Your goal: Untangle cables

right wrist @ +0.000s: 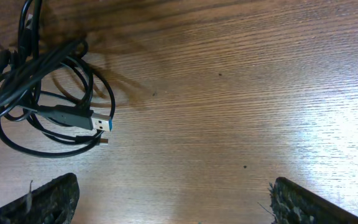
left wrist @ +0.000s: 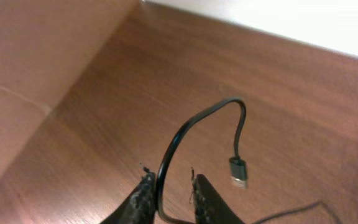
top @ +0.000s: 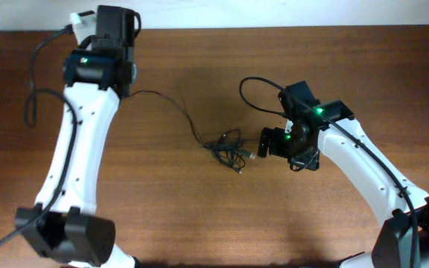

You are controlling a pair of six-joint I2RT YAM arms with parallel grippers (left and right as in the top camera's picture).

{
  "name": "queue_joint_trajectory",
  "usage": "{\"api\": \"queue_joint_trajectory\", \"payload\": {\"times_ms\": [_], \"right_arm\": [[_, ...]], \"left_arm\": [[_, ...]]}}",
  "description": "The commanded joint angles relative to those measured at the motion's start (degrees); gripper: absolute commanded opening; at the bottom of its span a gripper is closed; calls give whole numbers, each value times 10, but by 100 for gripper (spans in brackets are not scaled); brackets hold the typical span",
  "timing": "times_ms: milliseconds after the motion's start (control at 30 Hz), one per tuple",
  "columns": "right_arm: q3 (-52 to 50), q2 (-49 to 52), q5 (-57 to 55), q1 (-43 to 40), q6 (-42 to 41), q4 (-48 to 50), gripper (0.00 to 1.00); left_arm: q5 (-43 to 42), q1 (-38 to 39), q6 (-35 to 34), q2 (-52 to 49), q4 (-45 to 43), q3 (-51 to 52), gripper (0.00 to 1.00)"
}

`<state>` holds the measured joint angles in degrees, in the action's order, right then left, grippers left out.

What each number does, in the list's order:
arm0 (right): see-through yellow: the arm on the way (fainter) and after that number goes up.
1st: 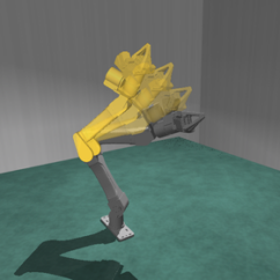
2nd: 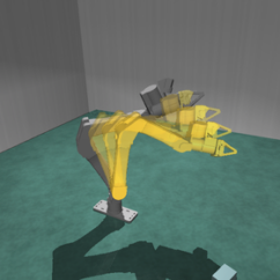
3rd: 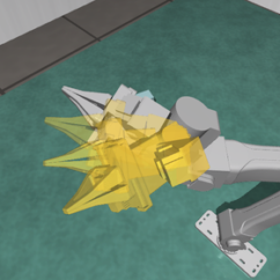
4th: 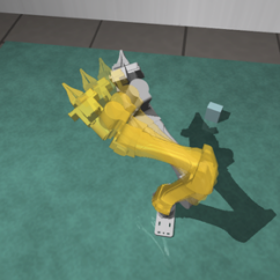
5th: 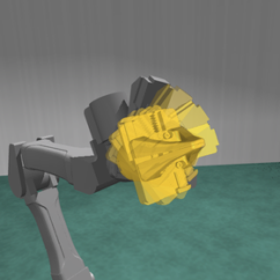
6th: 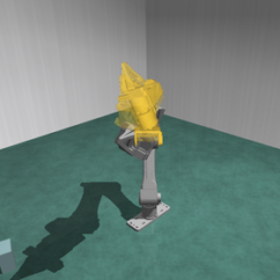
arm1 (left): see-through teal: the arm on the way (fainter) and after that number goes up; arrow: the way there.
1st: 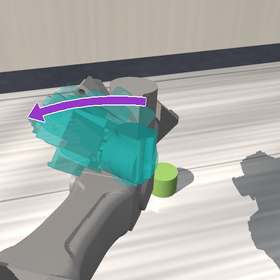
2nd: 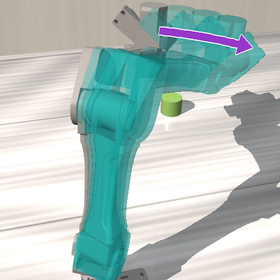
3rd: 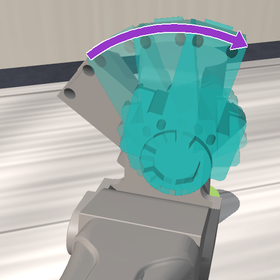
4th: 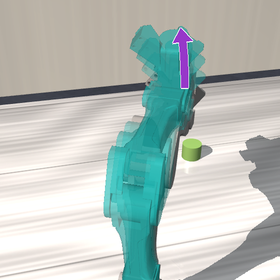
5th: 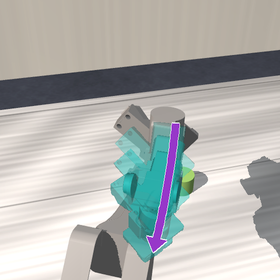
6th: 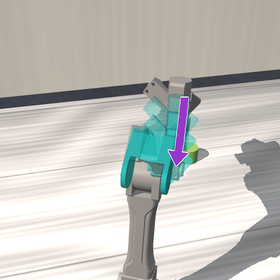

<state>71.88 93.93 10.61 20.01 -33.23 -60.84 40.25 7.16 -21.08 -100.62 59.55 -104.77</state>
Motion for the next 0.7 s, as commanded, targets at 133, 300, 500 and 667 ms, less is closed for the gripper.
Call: {"api": "queue_joint_trajectory", "payload": {"times_ms": [133,300,500,667], "right_arm": [[-4,2,-3,-1,-3,0,99],[-4,2,-3,-1,-2,0,99],[-4,2,-3,-1,-3,7,98],[-4,2,-3,-1,-3,6,99]], "left_arm": [[-49,-11,-5,-26,2,-3,58],[-80,-42,-5,-29,13,-3,89],[-456,-50,-5,-37,23,-3,90],[-520,-5,-5,-81,30,-3,88]]}}
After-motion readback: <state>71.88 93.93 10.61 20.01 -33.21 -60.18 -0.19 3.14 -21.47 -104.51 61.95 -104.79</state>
